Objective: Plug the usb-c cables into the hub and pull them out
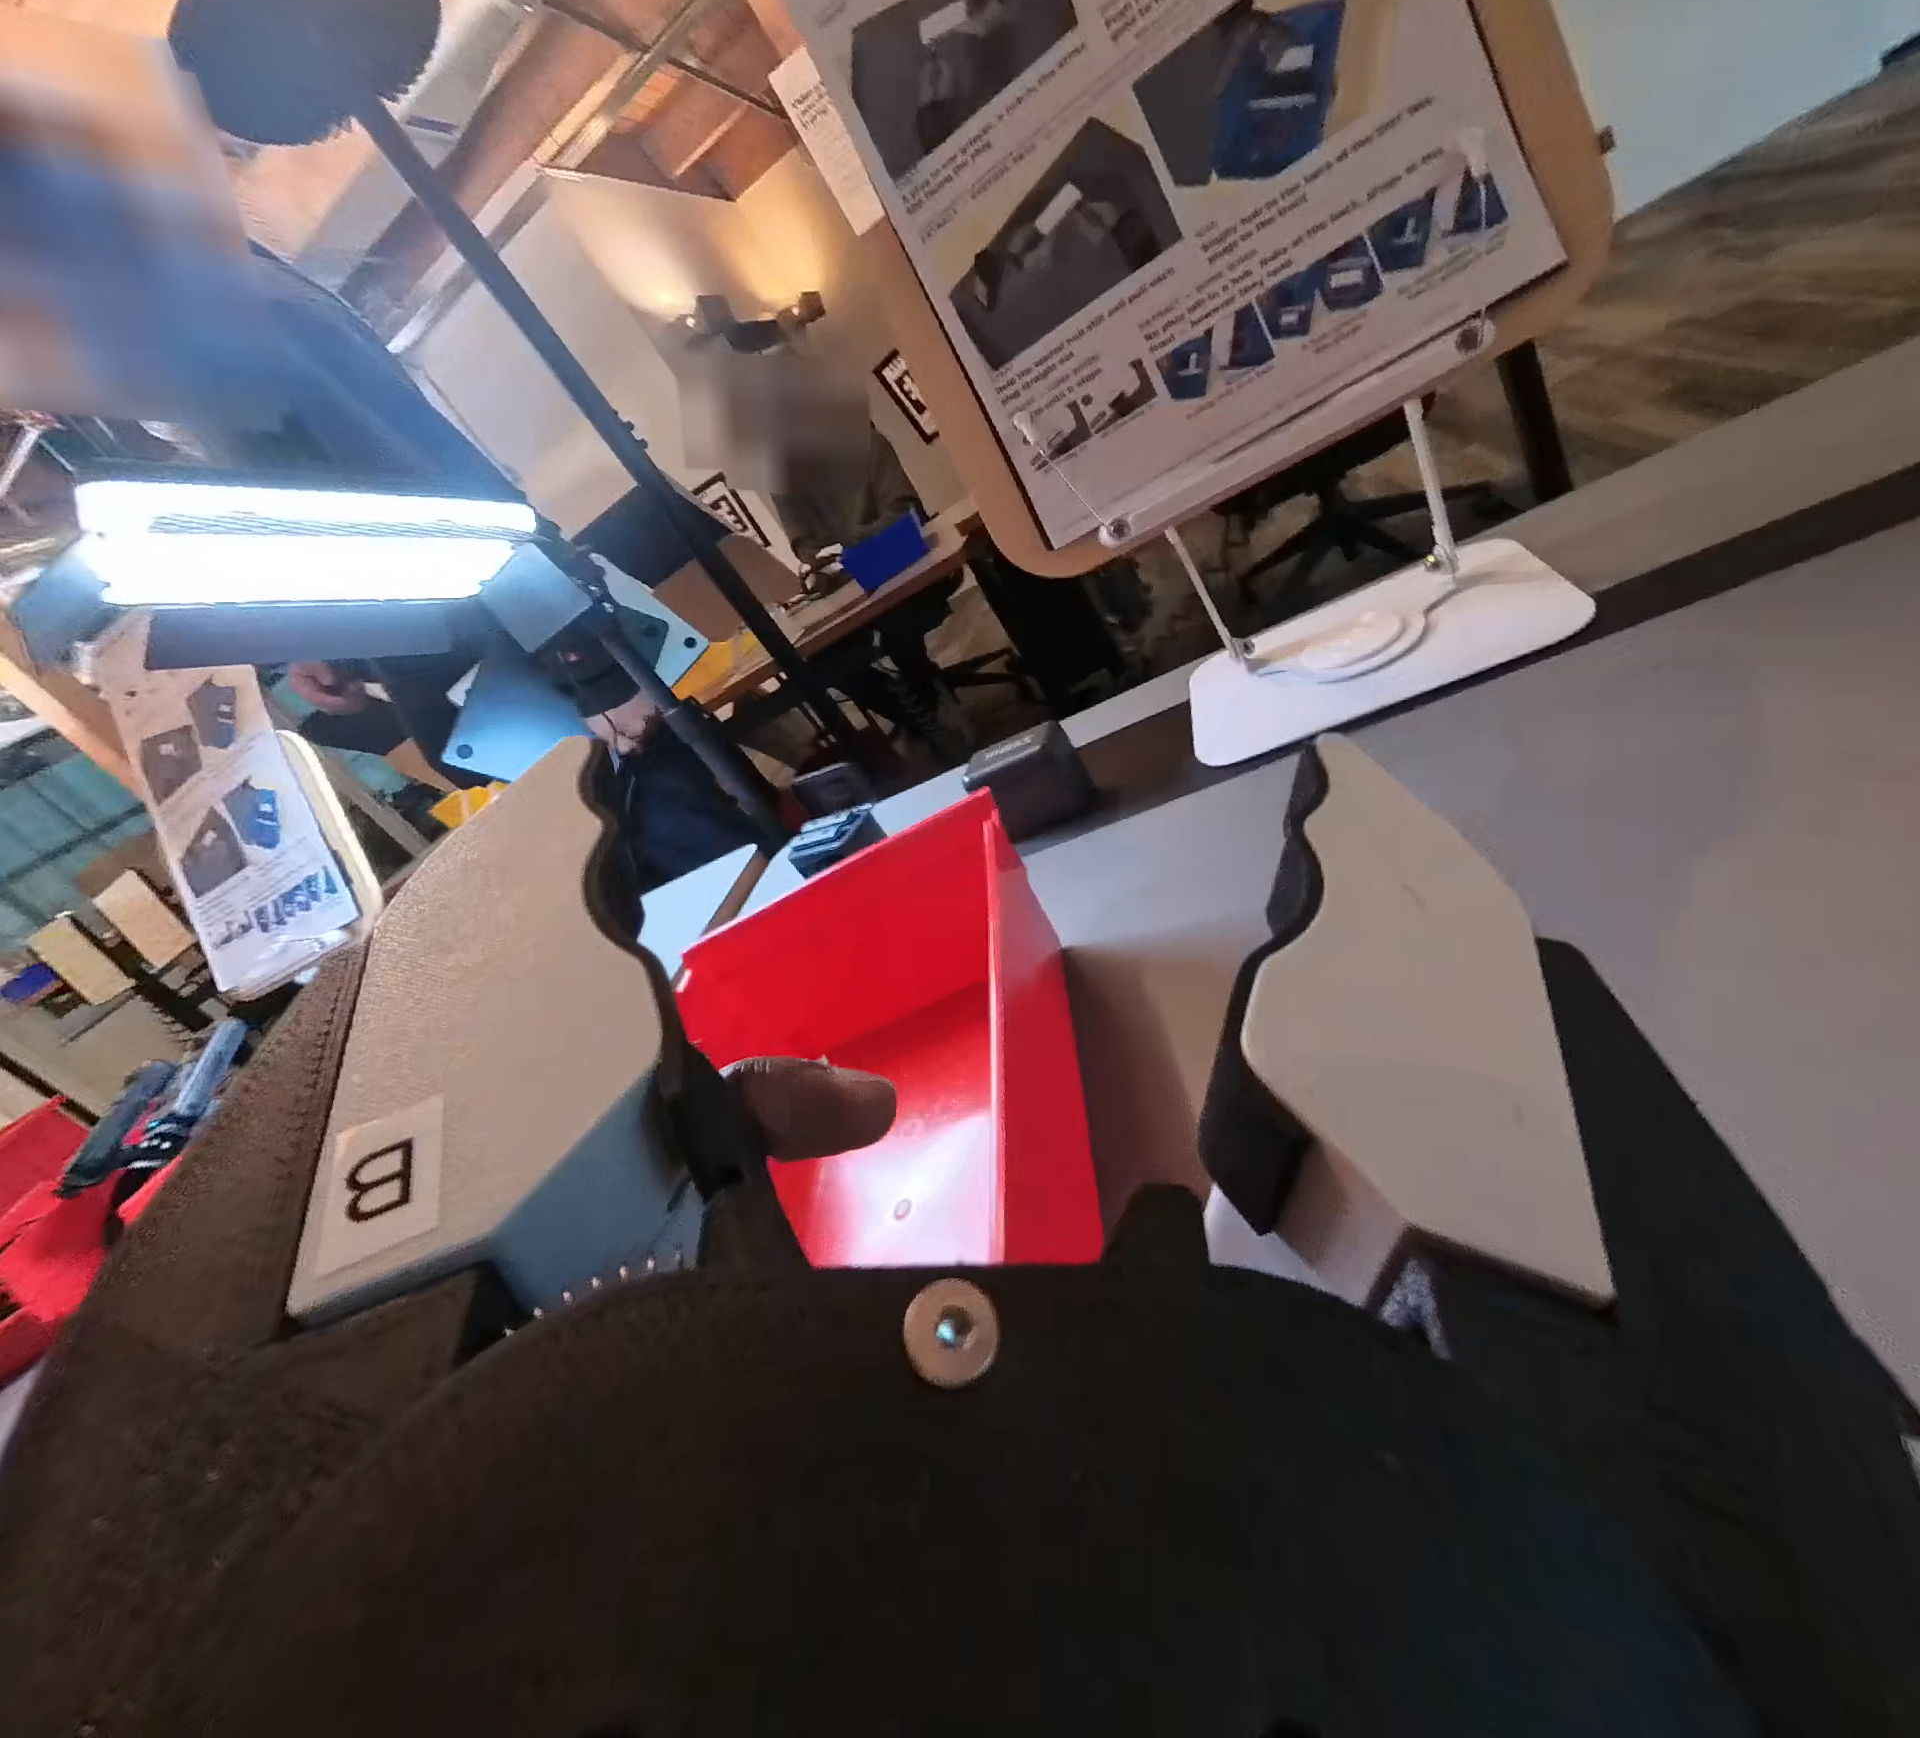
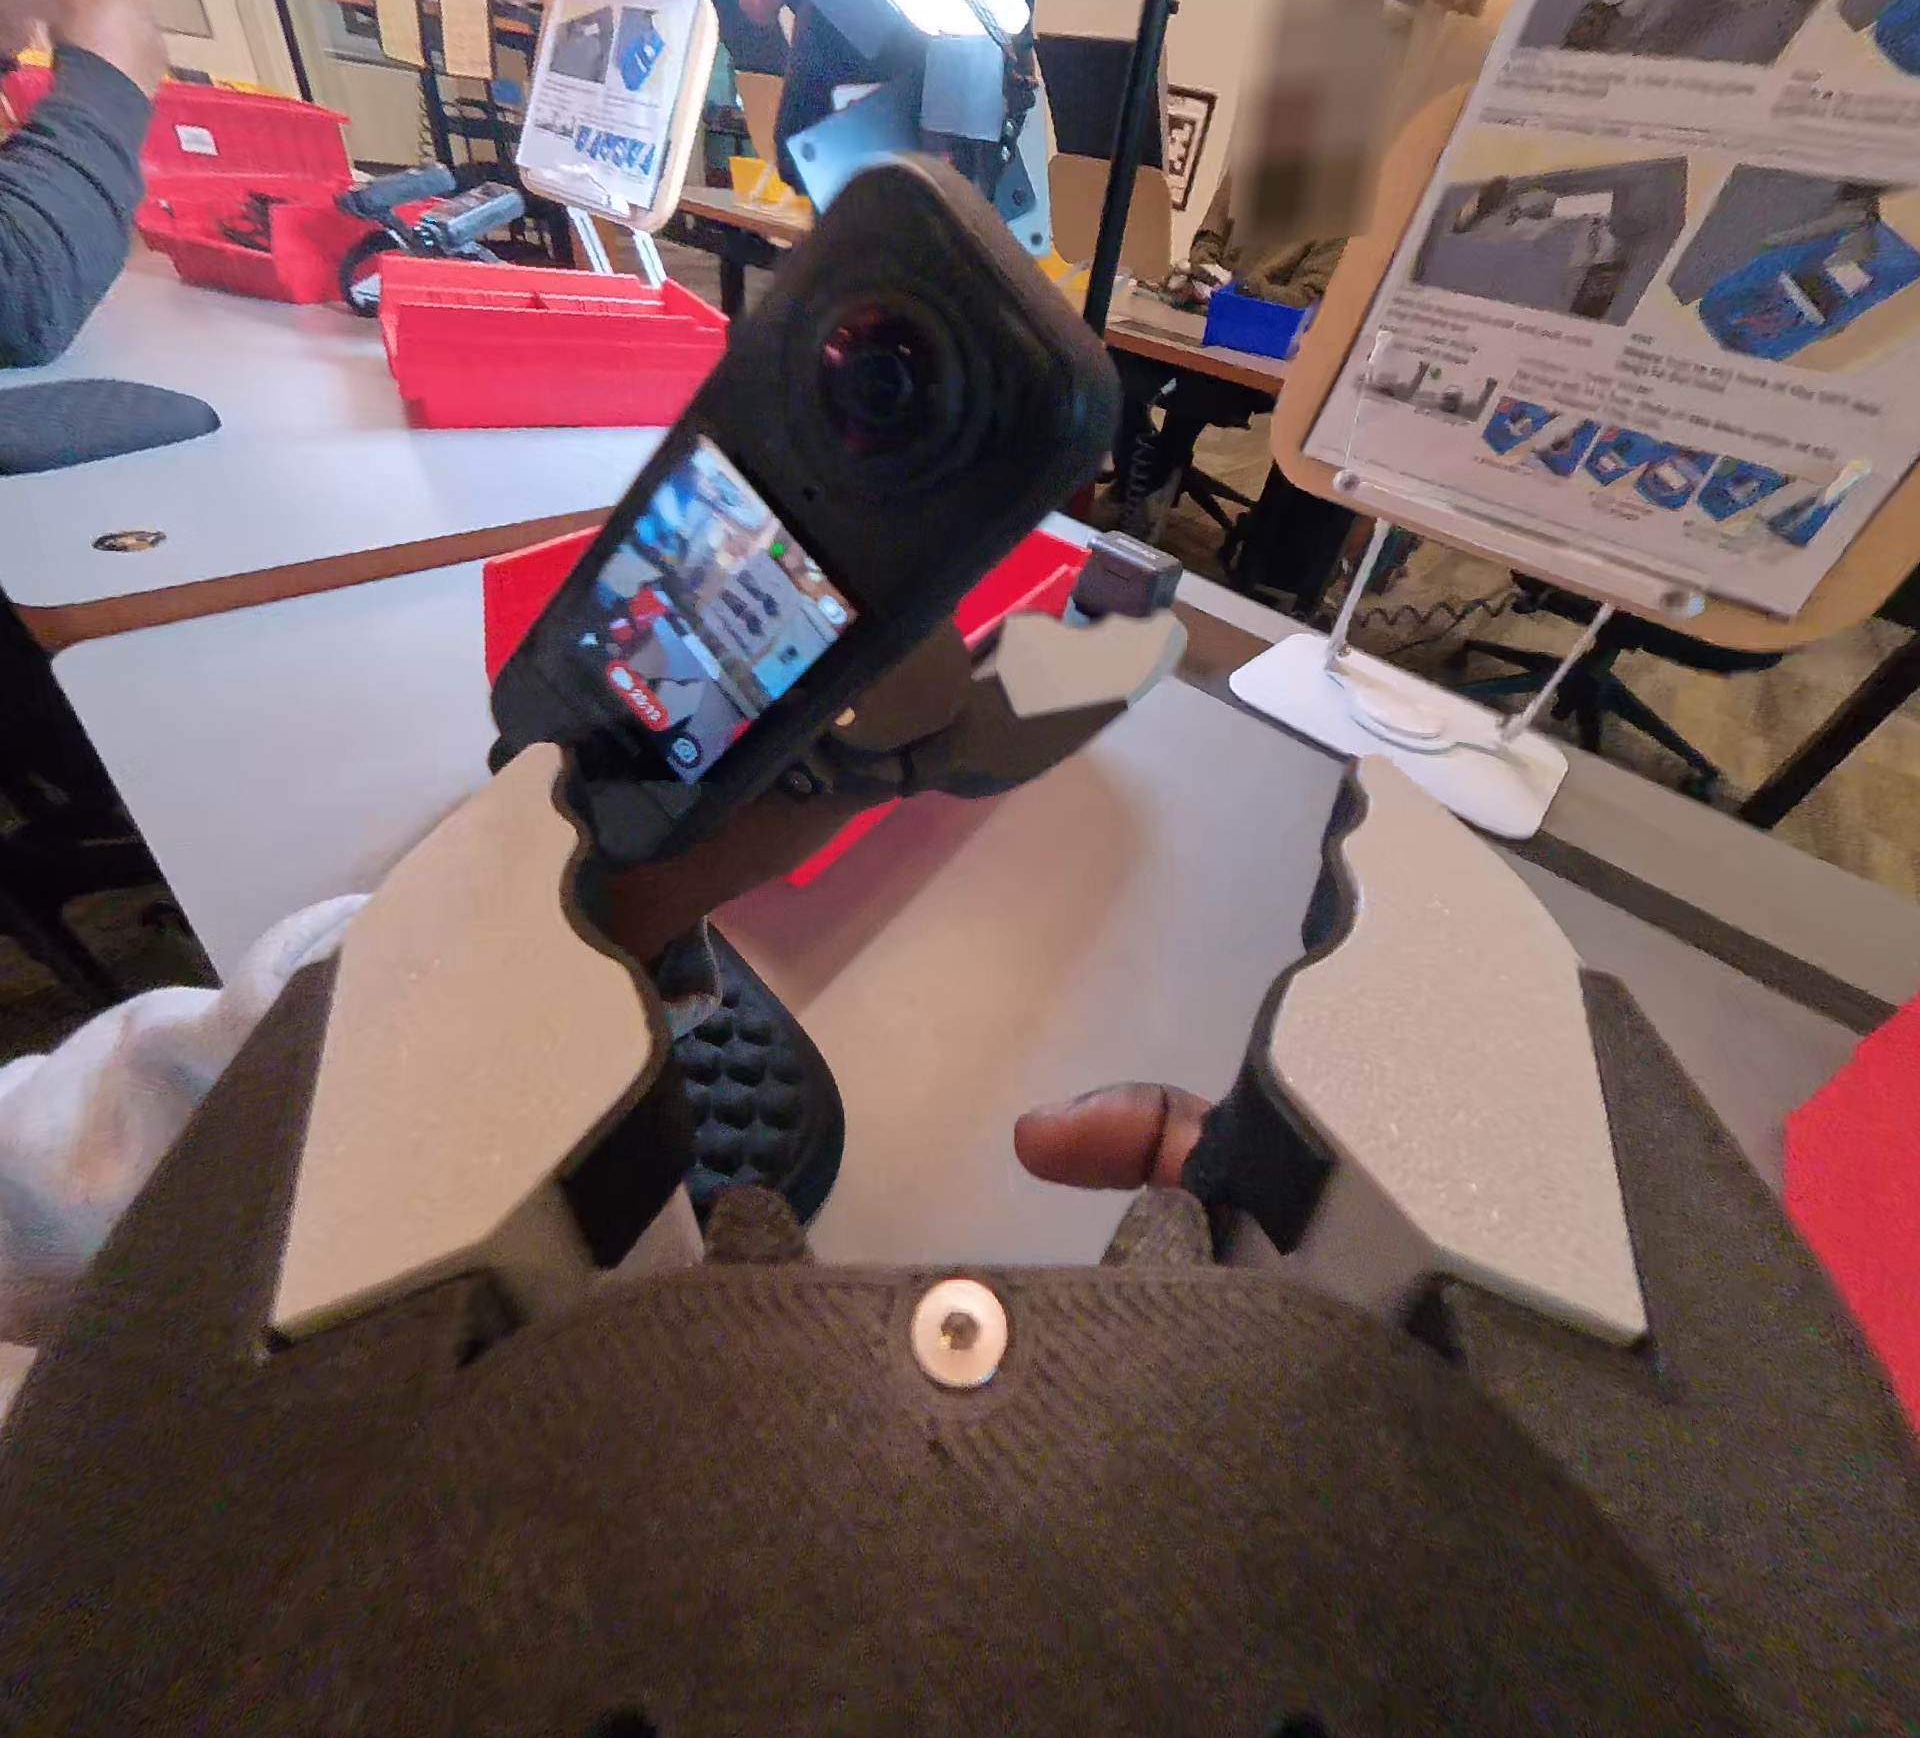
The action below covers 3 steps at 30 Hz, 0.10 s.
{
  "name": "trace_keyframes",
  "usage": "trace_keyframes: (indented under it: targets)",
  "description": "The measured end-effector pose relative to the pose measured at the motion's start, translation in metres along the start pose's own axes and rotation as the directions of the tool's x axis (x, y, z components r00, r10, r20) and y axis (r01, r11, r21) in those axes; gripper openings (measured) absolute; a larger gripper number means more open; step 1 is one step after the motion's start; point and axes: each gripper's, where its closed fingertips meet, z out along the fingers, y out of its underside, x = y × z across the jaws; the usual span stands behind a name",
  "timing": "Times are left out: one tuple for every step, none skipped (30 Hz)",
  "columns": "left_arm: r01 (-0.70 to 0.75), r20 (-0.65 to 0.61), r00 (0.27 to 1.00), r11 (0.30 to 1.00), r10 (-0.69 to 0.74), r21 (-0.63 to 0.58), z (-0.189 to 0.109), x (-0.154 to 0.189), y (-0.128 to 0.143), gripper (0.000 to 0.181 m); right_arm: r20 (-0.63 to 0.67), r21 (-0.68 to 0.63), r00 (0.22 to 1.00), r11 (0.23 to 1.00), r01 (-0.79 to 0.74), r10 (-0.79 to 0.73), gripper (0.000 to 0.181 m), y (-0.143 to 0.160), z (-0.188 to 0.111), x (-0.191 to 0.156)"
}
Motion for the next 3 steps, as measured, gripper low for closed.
trace_keyframes:
  targets:
    - [0.005,-0.038,0.999,1.0,-0.006,-0.016,-0.0006,0.0069,0.0029,0.119,0.01,0.019,1.0,1.0,0.016,-0.016,0.127,-0.003,-0.0011,-0.0023]
    - [0.024,-0.082,0.996,0.999,-0.027,-0.034,-0.0016,0.0129,0.0042,0.119,0.027,0.044,1.0,0.999,0.003,-0.004,0.127,-0.0066,-0.0027,-0.003]
    - [0.046,-0.114,0.992,0.999,-0.049,-0.027,-0.0034,0.0161,0.0017,0.119,0.063,0.08,0.997,0.996,-0.042,0.037,0.13,-0.0121,-0.0054,-0.003]
